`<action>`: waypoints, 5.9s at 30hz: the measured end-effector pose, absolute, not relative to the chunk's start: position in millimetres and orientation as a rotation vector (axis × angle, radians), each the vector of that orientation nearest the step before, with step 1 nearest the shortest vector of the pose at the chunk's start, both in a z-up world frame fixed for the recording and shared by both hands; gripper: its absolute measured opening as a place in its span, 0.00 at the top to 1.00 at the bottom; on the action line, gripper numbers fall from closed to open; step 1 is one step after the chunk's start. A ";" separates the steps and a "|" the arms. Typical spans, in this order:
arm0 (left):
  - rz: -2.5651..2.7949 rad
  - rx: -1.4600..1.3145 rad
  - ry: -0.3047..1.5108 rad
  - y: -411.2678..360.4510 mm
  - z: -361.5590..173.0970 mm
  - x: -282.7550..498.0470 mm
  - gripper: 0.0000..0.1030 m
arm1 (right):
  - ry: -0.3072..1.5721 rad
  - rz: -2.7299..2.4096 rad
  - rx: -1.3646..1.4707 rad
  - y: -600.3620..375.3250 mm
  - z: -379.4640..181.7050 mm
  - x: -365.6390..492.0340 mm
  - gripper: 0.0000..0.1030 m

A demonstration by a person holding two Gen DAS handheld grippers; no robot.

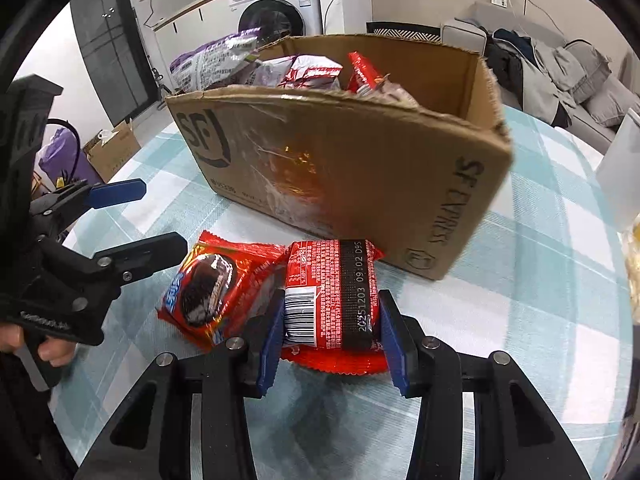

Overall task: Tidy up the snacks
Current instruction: 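Lower the left tool onto the red cookie pack and close it, then carry the cookie pack with left tool while right tool carries wafer pack over box, then open both tools to drop the red packs into the box, then withdraw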

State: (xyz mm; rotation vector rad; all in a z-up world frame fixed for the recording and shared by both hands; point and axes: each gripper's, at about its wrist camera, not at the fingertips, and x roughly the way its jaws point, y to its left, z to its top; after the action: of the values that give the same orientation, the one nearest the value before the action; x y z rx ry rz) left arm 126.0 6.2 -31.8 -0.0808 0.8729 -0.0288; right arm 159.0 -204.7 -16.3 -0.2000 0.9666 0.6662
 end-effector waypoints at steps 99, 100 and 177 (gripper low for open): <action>-0.134 -0.212 0.650 35.8 60.7 83.5 0.61 | 0.686 0.681 -0.002 -258.0 67.4 142.2 0.56; -0.127 -0.210 0.646 35.6 61.7 83.9 0.61 | 0.683 0.677 0.001 -257.9 68.3 141.0 0.56; -0.162 -0.096 0.624 6.1 75.3 180.0 0.18 | 0.681 0.649 0.111 -249.6 96.1 205.9 0.11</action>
State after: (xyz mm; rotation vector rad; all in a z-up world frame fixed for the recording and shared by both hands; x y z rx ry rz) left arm 180.0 6.1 75.3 -0.0959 0.6235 -0.1618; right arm 205.9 -249.6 96.1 0.1111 0.6809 0.6488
